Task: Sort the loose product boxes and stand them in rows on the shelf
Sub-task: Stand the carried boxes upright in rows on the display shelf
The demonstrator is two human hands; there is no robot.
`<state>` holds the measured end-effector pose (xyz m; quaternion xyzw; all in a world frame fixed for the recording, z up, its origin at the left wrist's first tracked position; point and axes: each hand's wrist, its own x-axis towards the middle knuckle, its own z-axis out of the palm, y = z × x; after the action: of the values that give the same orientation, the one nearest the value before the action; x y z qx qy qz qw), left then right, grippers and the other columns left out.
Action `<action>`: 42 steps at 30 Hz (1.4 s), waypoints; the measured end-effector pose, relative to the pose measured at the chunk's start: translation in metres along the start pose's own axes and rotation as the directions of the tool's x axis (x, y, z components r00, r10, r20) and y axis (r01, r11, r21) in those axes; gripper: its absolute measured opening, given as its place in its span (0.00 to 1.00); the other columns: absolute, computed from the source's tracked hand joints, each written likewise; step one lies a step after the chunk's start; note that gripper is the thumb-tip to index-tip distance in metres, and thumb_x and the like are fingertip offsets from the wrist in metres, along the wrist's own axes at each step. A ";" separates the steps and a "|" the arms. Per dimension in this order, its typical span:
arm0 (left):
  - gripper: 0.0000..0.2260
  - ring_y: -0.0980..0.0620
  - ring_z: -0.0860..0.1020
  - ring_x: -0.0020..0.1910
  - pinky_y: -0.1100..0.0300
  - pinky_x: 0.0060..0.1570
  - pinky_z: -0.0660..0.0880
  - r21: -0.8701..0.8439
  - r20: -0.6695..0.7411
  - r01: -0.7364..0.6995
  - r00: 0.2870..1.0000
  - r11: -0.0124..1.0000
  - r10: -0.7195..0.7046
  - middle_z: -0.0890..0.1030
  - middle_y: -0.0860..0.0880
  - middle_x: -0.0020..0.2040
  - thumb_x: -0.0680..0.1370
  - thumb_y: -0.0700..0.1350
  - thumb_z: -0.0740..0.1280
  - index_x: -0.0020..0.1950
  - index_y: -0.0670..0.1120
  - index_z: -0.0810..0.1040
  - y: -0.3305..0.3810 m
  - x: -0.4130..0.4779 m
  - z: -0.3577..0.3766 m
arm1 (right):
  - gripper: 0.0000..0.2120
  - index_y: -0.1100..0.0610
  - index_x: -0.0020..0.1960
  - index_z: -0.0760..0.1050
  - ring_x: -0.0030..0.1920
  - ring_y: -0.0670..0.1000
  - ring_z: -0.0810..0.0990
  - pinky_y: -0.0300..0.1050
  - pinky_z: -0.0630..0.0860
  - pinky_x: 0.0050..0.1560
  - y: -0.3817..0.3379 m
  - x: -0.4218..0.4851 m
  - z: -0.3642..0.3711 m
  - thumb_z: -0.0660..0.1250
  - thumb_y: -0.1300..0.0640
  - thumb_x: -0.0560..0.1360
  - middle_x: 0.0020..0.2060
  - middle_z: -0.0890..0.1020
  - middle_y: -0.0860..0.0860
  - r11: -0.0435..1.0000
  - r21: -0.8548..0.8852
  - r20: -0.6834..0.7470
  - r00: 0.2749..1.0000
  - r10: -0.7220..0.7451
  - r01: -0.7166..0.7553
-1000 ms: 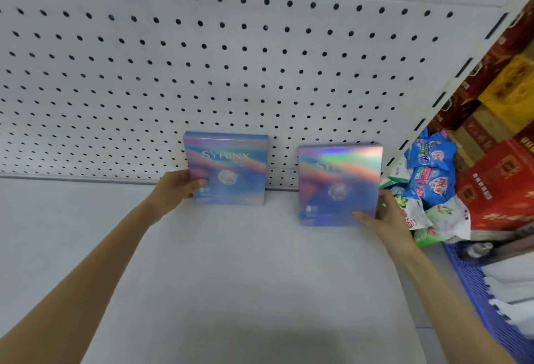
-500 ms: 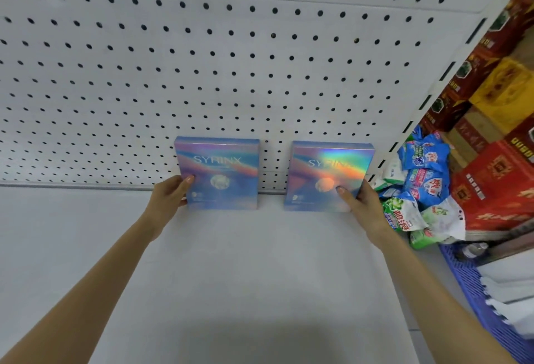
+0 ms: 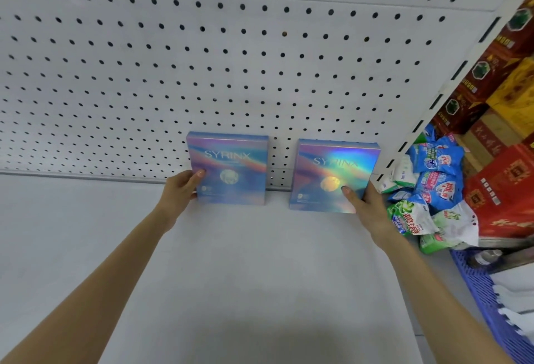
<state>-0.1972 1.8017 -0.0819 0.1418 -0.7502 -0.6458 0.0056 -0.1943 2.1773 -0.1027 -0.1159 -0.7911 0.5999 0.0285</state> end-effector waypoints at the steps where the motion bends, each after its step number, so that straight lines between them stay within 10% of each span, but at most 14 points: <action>1: 0.11 0.49 0.78 0.45 0.56 0.48 0.78 0.008 -0.010 0.010 1.000 1.000 -0.010 0.80 0.46 0.48 0.80 0.47 0.63 0.53 0.40 0.76 -0.001 0.000 -0.001 | 0.20 0.57 0.67 0.70 0.63 0.53 0.75 0.55 0.70 0.68 0.001 -0.001 0.002 0.68 0.55 0.77 0.63 0.78 0.52 1.000 0.006 -0.012 1.000 0.012 -0.012; 6: 0.21 0.46 0.80 0.51 0.47 0.56 0.77 0.168 -0.135 0.051 0.990 0.984 -0.028 0.81 0.48 0.52 0.72 0.62 0.68 0.56 0.49 0.75 -0.011 -0.011 -0.010 | 0.20 0.62 0.62 0.71 0.57 0.55 0.78 0.47 0.75 0.55 0.005 -0.001 0.006 0.70 0.54 0.75 0.57 0.80 0.57 0.999 -0.041 -0.124 0.992 0.027 -0.033; 9: 0.21 0.48 0.78 0.56 0.55 0.56 0.73 0.357 -0.165 -0.001 0.984 0.934 0.064 0.78 0.49 0.57 0.76 0.54 0.68 0.64 0.47 0.71 -0.015 -0.030 -0.014 | 0.22 0.63 0.64 0.70 0.52 0.51 0.78 0.44 0.73 0.52 0.001 -0.017 0.006 0.72 0.55 0.74 0.53 0.79 0.52 0.994 -0.111 -0.234 0.972 -0.015 -0.011; 13: 0.31 0.44 0.73 0.64 0.49 0.64 0.69 0.770 0.035 -0.174 0.972 0.614 0.232 0.74 0.46 0.67 0.75 0.63 0.62 0.72 0.47 0.66 -0.022 -0.073 -0.036 | 0.33 0.62 0.72 0.63 0.65 0.61 0.68 0.55 0.66 0.66 -0.008 -0.064 0.005 0.74 0.55 0.72 0.65 0.70 0.62 0.933 -0.354 -0.328 0.927 -0.184 0.060; 23: 0.38 0.47 0.67 0.71 0.52 0.68 0.63 0.865 0.138 -0.258 0.947 0.431 0.291 0.67 0.49 0.74 0.71 0.73 0.46 0.75 0.53 0.62 -0.041 -0.195 -0.178 | 0.34 0.48 0.76 0.58 0.76 0.55 0.56 0.53 0.53 0.74 -0.076 -0.227 0.156 0.66 0.42 0.75 0.77 0.58 0.55 0.631 -0.682 0.260 0.929 -0.264 0.370; 29: 0.28 0.50 0.70 0.68 0.56 0.61 0.68 0.788 -0.118 -0.053 0.965 0.613 0.235 0.70 0.53 0.70 0.76 0.64 0.59 0.74 0.58 0.61 -0.065 -0.308 -0.344 | 0.33 0.45 0.77 0.55 0.76 0.52 0.54 0.48 0.52 0.73 -0.121 -0.339 0.320 0.62 0.39 0.76 0.77 0.57 0.52 0.598 -0.541 0.578 0.778 -0.247 0.592; 42: 0.31 0.58 0.70 0.67 0.55 0.60 0.71 0.561 -0.570 0.220 0.802 0.798 0.179 0.71 0.59 0.69 0.73 0.69 0.55 0.73 0.58 0.63 -0.140 -0.433 -0.567 | 0.32 0.49 0.73 0.63 0.66 0.53 0.70 0.56 0.68 0.66 -0.179 -0.505 0.586 0.67 0.41 0.73 0.67 0.72 0.50 0.534 -0.158 0.868 0.375 -0.326 0.831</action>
<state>0.3554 1.3309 -0.0478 0.3403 -0.8728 -0.2951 0.1882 0.1613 1.4696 -0.0476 0.4474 -0.8478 0.2597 -0.1166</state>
